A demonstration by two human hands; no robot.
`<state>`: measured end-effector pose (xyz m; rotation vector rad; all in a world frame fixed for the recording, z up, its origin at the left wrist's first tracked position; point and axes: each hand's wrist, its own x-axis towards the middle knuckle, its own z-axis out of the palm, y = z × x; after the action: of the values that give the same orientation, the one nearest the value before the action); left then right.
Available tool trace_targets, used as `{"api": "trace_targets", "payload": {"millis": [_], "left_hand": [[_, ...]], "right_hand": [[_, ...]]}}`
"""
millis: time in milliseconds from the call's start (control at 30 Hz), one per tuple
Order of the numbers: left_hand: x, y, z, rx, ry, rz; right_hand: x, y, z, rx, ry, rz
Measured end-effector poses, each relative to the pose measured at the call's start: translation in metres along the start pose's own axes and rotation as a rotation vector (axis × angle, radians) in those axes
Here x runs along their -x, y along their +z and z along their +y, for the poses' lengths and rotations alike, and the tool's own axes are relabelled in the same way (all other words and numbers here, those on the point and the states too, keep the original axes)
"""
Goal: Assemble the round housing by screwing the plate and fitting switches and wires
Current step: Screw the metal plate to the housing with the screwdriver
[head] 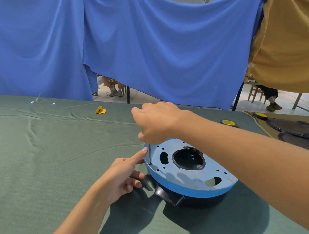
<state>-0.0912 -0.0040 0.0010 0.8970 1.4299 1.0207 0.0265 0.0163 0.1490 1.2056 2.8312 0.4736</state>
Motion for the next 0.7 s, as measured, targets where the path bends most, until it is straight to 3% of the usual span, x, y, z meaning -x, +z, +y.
{"api": "trace_targets", "payload": {"millis": [67,133,400,567,700], "left_hand": [[0.0,0.0,-0.001,0.002,-0.001,0.002],[0.0,0.0,-0.001,0.001,-0.003,0.008],[0.0,0.001,0.0,-0.004,0.003,0.018],[0.0,0.001,-0.001,0.007,0.01,0.019],[0.001,0.001,-0.001,0.005,0.009,0.021]], "right_hand": [[0.003,-0.006,0.002,-0.125,-0.021,-0.097],[0.007,-0.008,0.001,-0.158,-0.022,-0.067],[0.008,0.001,-0.004,0.12,0.085,0.106],[0.013,-0.012,-0.005,-0.076,-0.005,-0.159],[0.018,-0.013,-0.005,-0.113,-0.033,-0.023]]}}
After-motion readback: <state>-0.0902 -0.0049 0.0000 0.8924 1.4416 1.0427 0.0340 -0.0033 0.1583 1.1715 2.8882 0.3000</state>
